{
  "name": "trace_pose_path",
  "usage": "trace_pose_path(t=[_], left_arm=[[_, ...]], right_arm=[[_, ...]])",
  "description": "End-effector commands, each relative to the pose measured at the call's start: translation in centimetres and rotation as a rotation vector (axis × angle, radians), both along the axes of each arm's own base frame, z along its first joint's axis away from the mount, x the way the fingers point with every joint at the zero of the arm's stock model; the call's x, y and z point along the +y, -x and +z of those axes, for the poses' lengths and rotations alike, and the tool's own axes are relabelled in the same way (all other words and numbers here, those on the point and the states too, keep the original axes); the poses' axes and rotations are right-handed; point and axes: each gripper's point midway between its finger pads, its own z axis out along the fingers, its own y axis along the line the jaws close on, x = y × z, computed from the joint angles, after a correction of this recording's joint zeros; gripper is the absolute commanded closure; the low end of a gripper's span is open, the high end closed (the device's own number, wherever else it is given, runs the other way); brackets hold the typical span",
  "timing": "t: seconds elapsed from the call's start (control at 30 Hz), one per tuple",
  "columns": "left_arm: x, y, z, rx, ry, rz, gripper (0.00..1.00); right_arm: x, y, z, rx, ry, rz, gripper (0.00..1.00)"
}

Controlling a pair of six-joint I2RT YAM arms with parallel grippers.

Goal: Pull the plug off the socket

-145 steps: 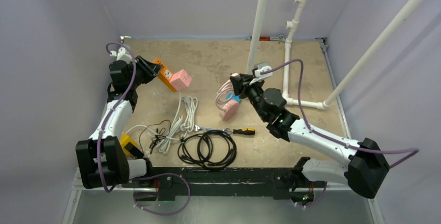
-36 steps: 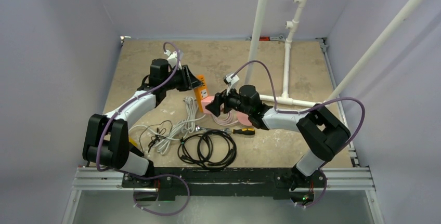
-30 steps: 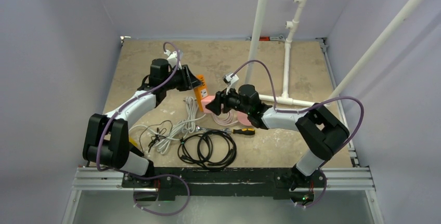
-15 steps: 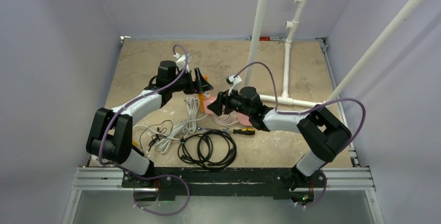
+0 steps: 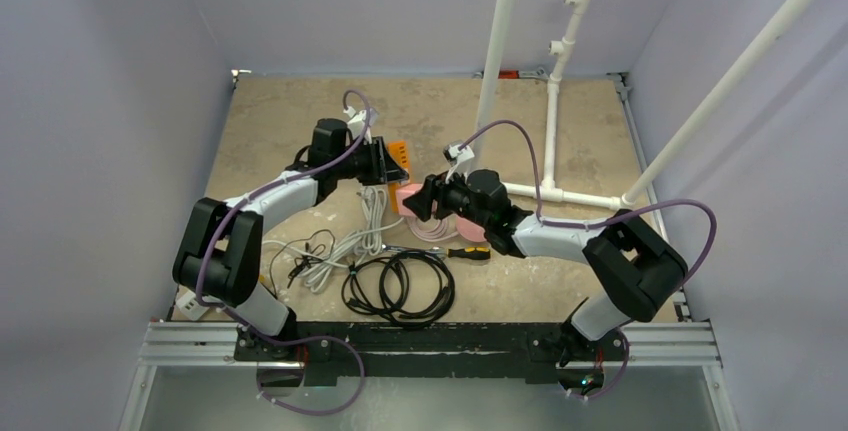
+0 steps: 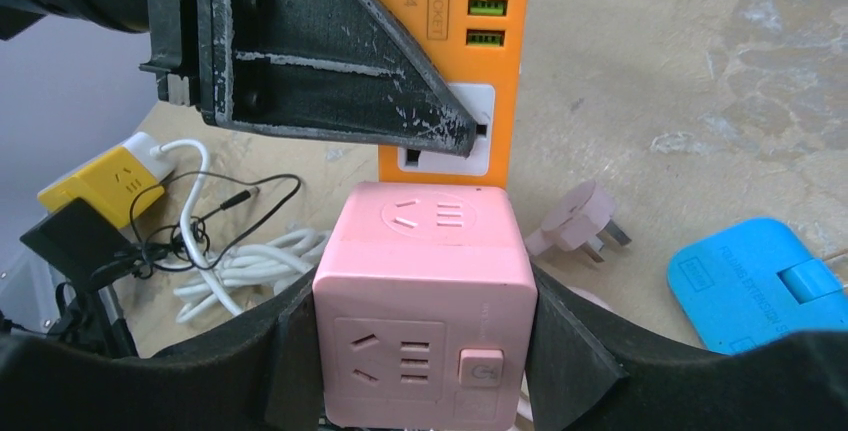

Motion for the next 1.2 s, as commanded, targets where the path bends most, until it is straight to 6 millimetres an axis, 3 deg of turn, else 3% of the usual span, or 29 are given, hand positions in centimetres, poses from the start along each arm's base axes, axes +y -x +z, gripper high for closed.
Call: trace_pose_path(t=[0.0, 0.07, 0.1, 0.73, 0.93, 1.17], left_arm=[[-0.7, -0.8, 2.0, -0.061, 0.037, -0.022, 0.81], [-0.8, -0.8, 1.9, -0.061, 0.036, -0.025, 0.99], [-0.8, -0.9, 1.9, -0.062, 0.036, -0.027, 1.00], [-0.9, -0.9, 2.1, -0.099, 0.014, -0.043, 1.00], [-0.7, -1.1, 2.0, -0.100, 0.001, -0.026, 1.00], [-0.3, -1.4, 1.2, -0.079, -0.020, 0.007, 1.00]], right_arm=[[-0.1, -1.3, 3.2, -0.084, -0.068, -0.048, 1.00], [-0.1, -1.4, 3.0, -0.076, -0.068, -0.046, 1.00], [-0.1, -1.4, 2.9, -0.071, -0.069, -0.045, 1.00], [0.6, -1.4, 0.8, 0.013, -0.094, 0.155, 1.00], [-0.7, -2.9, 0.5, -0.007, -0.042, 0.048, 1.00], [-1.8, -3.2, 1.7, -0.041, -0.049, -0.053, 1.00]])
